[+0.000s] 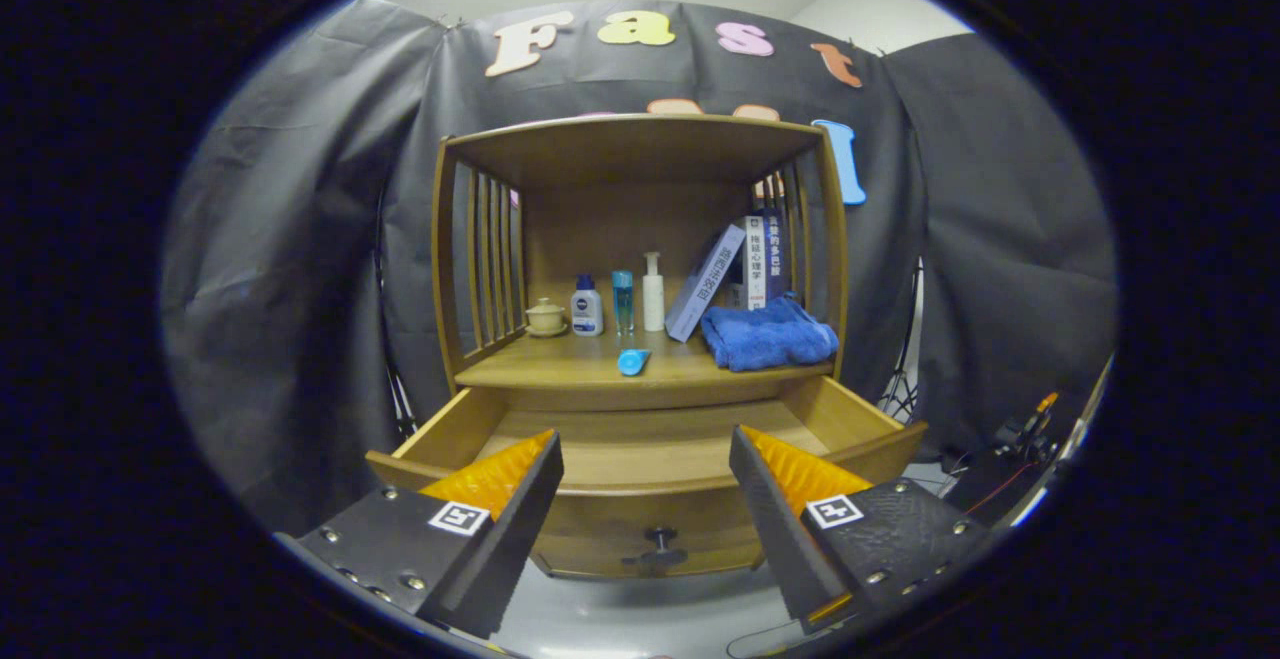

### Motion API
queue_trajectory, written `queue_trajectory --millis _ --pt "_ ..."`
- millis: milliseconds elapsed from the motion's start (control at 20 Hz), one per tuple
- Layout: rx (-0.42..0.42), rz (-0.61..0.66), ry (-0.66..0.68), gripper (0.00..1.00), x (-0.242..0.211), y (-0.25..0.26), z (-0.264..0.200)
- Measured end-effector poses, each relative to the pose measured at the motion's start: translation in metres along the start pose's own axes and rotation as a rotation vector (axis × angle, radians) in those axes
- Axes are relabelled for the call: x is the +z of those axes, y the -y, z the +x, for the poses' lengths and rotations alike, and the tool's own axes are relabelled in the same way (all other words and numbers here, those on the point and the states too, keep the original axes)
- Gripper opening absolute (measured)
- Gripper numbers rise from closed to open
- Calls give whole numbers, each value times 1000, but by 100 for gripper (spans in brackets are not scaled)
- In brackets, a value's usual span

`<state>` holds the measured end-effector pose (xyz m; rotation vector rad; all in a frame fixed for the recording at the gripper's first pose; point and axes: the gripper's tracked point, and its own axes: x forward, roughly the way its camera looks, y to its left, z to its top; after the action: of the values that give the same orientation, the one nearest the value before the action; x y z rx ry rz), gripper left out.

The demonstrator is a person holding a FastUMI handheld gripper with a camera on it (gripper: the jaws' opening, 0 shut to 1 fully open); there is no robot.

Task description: Pull open the drawer, take out the items inside it, and place them on the countertop above the cabinet.

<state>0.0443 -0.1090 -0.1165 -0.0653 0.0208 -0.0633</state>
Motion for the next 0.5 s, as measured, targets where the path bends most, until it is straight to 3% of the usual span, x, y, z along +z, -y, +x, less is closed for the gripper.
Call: queue_trajectory --millis 150,350,500 --pt "-48 14 -27 99 -41 23 -1" --pt "1 53 -32 99 -66 23 1" --pt "-38 14 -31 99 -78 40 0"
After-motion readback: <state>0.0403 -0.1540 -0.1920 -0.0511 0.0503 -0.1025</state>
